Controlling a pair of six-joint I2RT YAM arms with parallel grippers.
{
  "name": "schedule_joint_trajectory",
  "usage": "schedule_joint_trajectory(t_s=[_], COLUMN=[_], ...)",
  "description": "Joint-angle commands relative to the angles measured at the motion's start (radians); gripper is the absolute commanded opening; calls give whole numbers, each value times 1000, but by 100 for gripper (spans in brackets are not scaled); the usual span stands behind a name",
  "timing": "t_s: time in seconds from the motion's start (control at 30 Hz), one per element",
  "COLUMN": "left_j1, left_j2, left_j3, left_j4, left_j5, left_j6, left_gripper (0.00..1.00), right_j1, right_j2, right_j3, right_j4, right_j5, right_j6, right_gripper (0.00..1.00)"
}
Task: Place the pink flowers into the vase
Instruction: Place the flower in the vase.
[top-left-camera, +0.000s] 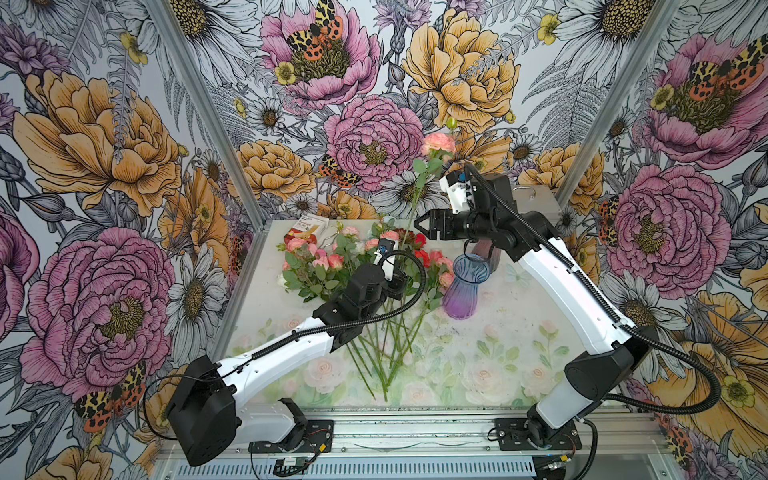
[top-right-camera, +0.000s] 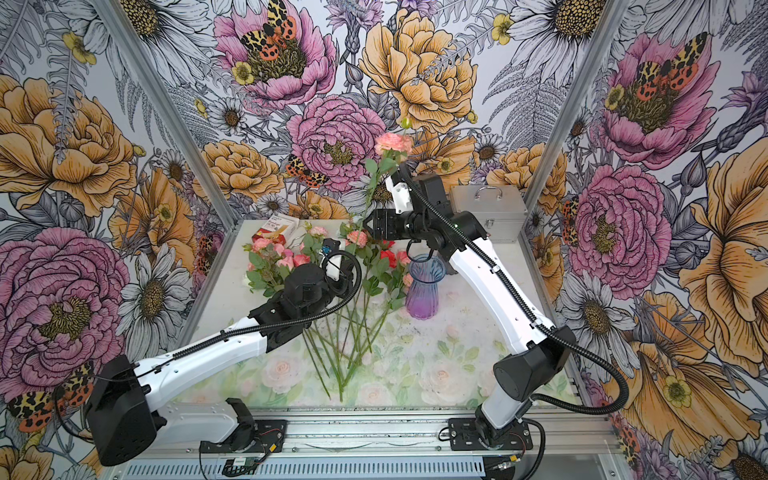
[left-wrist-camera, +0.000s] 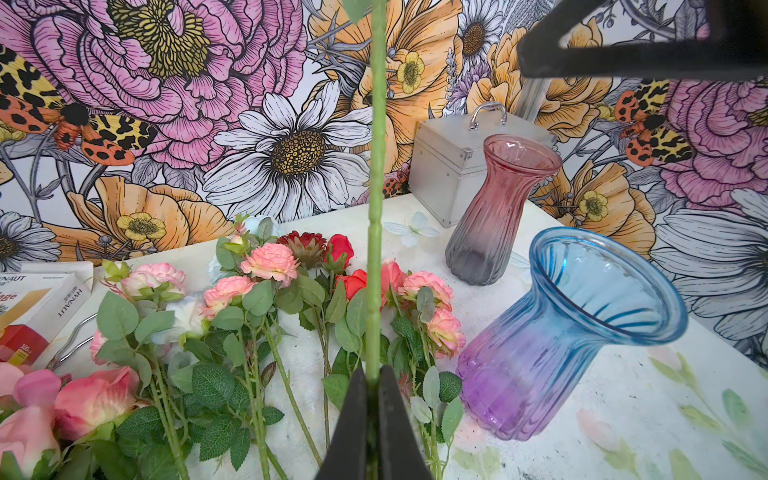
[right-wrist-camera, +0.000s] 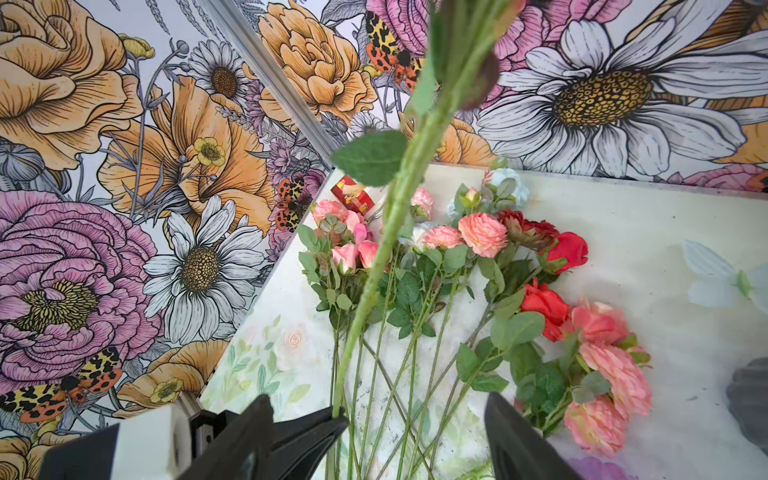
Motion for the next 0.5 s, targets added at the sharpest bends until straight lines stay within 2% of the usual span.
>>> schedule_joint_trajectory(t_s=[0.0, 0.37, 0.47], left_j1=[-15, -54, -63], left_j2=[-24, -28, -39], left_j3=[-4, -15, -24], left_j4=[45, 48, 51], left_j5=[-14, -18, -18], left_j6=[3, -12, -14], left_gripper=[0, 0, 0], right_j1=[5, 15, 15], right_j2=[32, 155, 170], right_j3=[42, 199, 213], right_j4=[29, 31, 29], right_j5=[15, 6, 14], right_j6=[-9, -8, -10], right_gripper=[78, 66, 53])
